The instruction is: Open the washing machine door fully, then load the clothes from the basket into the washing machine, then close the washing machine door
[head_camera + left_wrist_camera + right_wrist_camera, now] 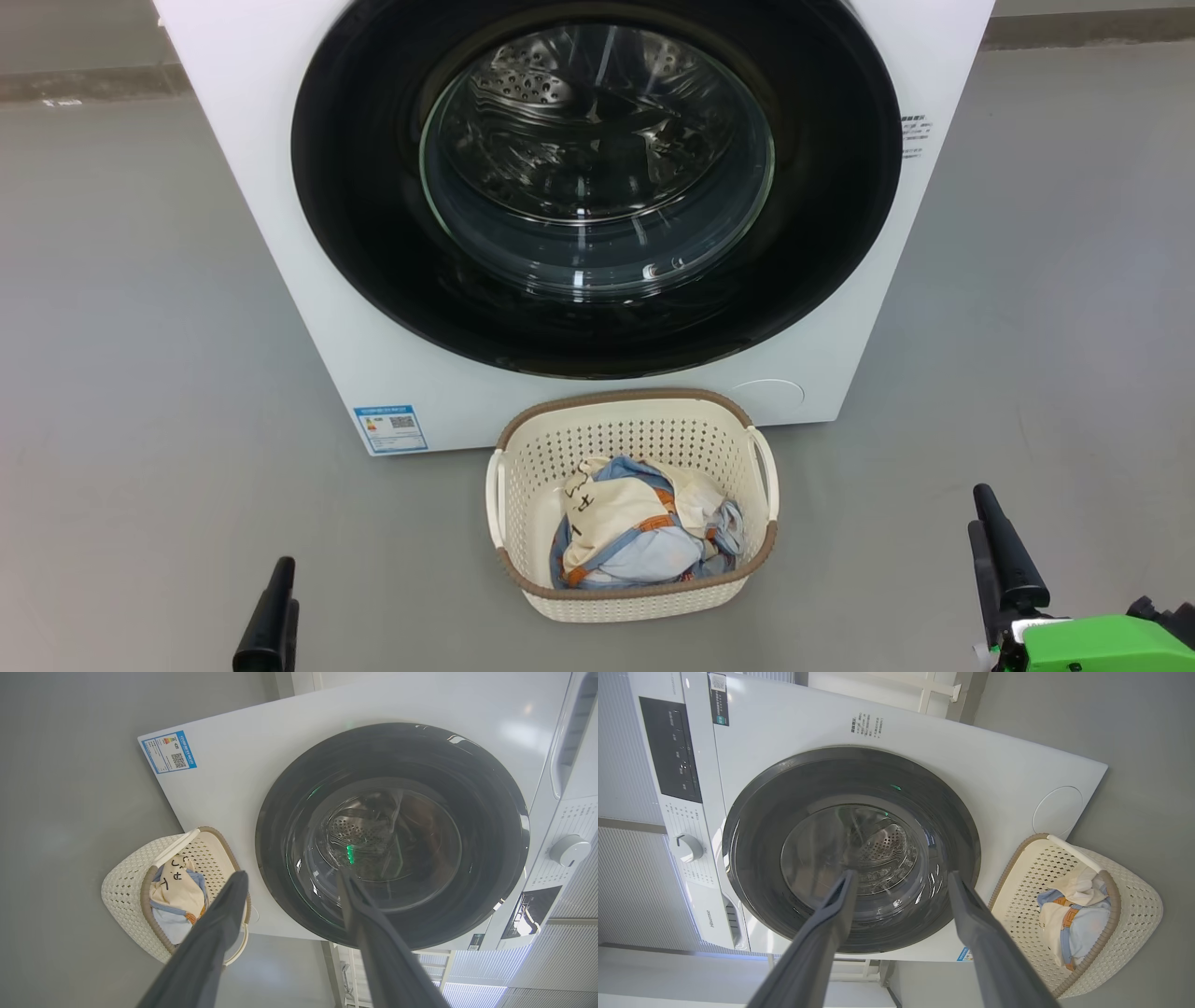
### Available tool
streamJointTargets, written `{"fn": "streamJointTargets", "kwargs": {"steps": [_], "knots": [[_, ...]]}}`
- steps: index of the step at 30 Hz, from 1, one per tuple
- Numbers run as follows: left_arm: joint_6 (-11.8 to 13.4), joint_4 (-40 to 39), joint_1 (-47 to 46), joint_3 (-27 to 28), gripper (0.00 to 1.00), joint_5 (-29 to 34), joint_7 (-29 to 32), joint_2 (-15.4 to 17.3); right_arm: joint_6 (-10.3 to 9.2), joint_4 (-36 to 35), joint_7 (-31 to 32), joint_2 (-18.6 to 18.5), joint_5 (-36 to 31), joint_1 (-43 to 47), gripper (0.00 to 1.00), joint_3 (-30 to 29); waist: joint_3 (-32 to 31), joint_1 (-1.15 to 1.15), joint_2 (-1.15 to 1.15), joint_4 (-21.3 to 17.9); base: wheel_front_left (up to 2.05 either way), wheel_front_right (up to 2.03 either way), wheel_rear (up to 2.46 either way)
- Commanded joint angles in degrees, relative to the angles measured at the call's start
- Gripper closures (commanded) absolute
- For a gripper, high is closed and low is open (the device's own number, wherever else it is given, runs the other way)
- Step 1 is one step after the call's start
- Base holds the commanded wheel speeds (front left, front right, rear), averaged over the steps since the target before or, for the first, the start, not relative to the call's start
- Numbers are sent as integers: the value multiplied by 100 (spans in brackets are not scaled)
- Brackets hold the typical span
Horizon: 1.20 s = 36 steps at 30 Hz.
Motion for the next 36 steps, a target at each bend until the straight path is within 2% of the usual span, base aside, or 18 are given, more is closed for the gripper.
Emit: {"fn": "streamJointTargets", "kwargs": {"steps": [1, 21, 30, 36], "knots": [[-9, -195, -157, 36, 0, 138, -47, 134, 2, -213, -65, -52, -145, -117, 0, 72, -2, -1, 0, 2, 0, 0, 0], [-12, -378, -146, -18, 0, 1649, -385, 234, 4, -625, -401, -304, -1918, -171, 0, 392, -6, -1, 0, 62, 0, 0, 0], [-14, -448, -131, -68, 0, 2410, -537, 295, 4, -659, -551, -444, -2967, -162, 0, 509, 12, -1, 0, 76, 0, 0, 0], [-14, -464, -121, -78, 0, 2852, -621, 340, 5, -636, -635, -479, -3432, -157, 0, 527, 19, -1, 0, 82, 0, 0, 0]]}}
